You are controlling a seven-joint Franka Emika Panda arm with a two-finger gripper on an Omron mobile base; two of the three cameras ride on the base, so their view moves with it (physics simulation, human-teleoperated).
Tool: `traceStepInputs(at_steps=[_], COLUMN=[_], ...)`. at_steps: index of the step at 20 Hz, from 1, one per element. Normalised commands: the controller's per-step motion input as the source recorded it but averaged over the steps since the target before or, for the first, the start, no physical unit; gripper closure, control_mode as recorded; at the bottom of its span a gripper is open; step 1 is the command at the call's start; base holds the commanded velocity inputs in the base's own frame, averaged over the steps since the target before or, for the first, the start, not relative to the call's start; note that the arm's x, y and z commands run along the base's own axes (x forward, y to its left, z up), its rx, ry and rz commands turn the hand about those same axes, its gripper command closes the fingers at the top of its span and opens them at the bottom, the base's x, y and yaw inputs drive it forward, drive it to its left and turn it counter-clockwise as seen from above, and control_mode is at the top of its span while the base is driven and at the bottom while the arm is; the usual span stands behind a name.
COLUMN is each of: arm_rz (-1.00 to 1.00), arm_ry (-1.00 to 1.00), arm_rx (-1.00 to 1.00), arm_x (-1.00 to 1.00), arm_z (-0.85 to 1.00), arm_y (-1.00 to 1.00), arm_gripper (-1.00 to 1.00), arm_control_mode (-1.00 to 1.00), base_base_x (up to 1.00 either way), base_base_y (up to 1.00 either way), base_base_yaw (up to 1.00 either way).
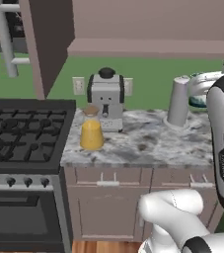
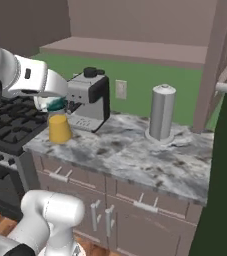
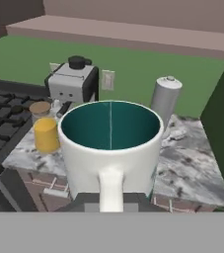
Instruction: There is a tray on the dining counter. Grab the cup, mug, and pitcher and place them on the tray. The pitcher may be placed next to the tray if it cannot fit the tray.
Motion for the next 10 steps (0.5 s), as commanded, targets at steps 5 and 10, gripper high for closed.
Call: traceStepInputs(at_steps=[5, 10], arm_rz=[0.00, 0.00], arm_ry=[0.00, 0.00], arm_rx=[0.00, 0.00], arm_x=[0.00, 0.00], arm_z=[0.00, 0.00], arm_y=[0.00, 0.00], arm_gripper=[1.00, 1.00], arm_control_mode=[1.00, 1.00], base_base_x=[-0.02, 0.00], base_base_y=[0.08, 0.08], base_base_yaw=[0.67, 0.74])
